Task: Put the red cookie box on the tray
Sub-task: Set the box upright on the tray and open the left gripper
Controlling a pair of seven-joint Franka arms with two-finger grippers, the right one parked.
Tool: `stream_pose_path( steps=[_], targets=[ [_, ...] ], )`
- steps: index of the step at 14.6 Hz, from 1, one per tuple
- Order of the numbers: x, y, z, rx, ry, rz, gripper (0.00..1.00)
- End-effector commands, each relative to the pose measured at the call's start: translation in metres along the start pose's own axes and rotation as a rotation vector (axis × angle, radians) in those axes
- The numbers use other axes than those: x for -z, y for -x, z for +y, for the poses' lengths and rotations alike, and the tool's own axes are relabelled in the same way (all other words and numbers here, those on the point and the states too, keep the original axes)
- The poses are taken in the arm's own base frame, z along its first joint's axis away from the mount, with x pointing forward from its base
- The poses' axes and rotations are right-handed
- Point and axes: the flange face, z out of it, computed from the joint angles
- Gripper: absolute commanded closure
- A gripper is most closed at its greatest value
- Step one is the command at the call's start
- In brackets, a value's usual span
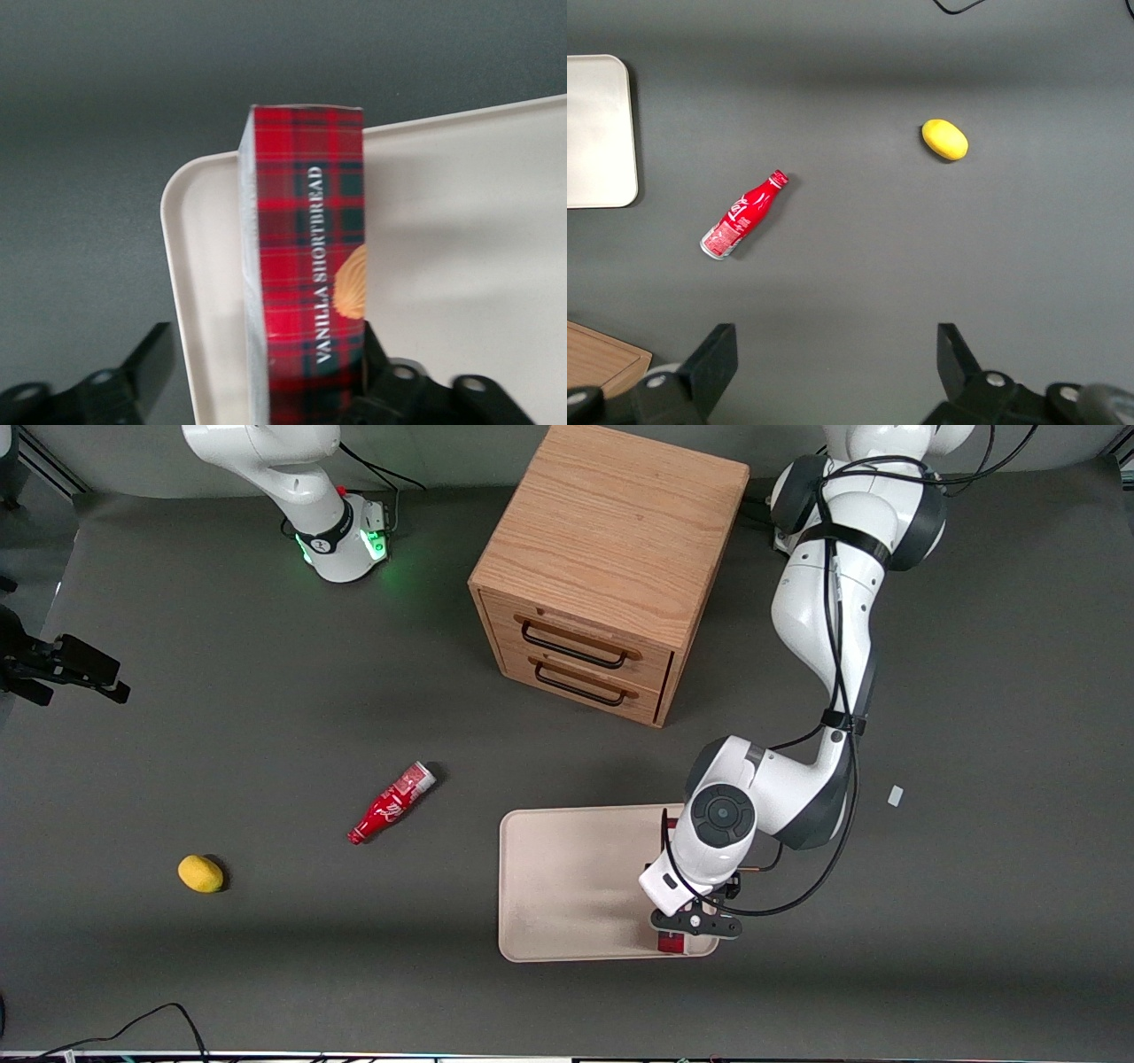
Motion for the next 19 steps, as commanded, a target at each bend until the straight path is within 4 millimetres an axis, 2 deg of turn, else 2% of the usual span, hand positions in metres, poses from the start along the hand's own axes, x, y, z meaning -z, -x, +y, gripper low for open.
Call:
stream_pose_path(
  steps=[1, 7, 10, 12, 14, 16, 18, 19],
  targets=[
    [0.026, -0.002, -0.003, 0.011, -0.044, -0.030, 0.00],
    [0.086, 0.002, -0.022, -0.030, -0.072, -0.128, 0.00],
    [0.130, 0.000, -0.053, -0.061, -0.075, -0.175, 0.00],
    [0.168, 0.004, -0.071, -0.051, -0.085, -0.207, 0.00],
    [0.202, 0.008, -0.097, -0.028, -0.085, -0.242, 0.00],
    [0.261, 0.012, -0.133, -0.041, -0.019, -0.227, 0.00],
    [0.281, 0.025, -0.175, -0.054, 0.004, -0.256, 0.00],
    [0.283, 0.034, -0.194, -0.070, 0.011, -0.264, 0.00]
  ],
)
